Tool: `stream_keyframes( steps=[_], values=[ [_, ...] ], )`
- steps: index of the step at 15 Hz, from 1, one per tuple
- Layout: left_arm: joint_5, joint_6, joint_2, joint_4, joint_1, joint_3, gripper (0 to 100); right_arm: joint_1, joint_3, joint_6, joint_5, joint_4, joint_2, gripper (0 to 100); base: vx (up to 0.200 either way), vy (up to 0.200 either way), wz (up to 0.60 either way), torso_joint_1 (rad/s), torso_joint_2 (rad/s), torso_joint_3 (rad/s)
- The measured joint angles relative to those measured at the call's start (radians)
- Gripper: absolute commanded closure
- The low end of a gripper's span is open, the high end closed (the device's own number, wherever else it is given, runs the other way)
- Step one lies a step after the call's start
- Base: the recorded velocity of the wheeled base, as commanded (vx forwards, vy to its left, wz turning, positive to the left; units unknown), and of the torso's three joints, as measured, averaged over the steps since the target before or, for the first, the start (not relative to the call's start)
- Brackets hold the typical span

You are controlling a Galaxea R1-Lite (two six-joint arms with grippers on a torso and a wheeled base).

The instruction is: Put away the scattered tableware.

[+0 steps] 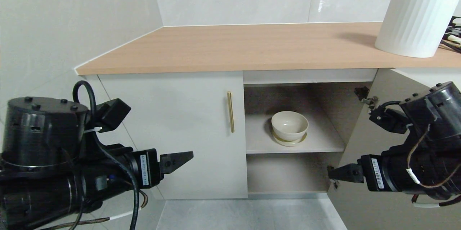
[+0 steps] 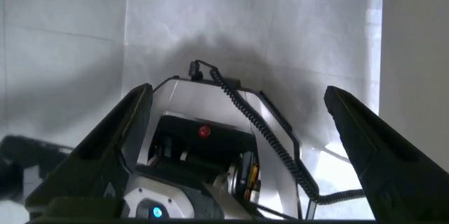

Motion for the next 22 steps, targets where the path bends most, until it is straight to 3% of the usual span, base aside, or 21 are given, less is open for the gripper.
stream_keyframes(
  steps=[19, 22],
  values=[
    [-0.001, -0.003, -0.010, -0.001, 0.001, 0.009, 0, 0.008, 0.026, -0.001, 0.000, 0.000, -0.050, 0, -0.189, 0.000, 0.00, 0.003, 0.00, 0.001],
    [-0.002, -0.002, -0.010, -0.001, 0.001, 0.012, 0, 0.008, 0.027, -0.001, 0.000, 0.000, -0.050, 0, 0.000, 0.000, 0.00, 0.000, 0.00, 0.000]
  ],
)
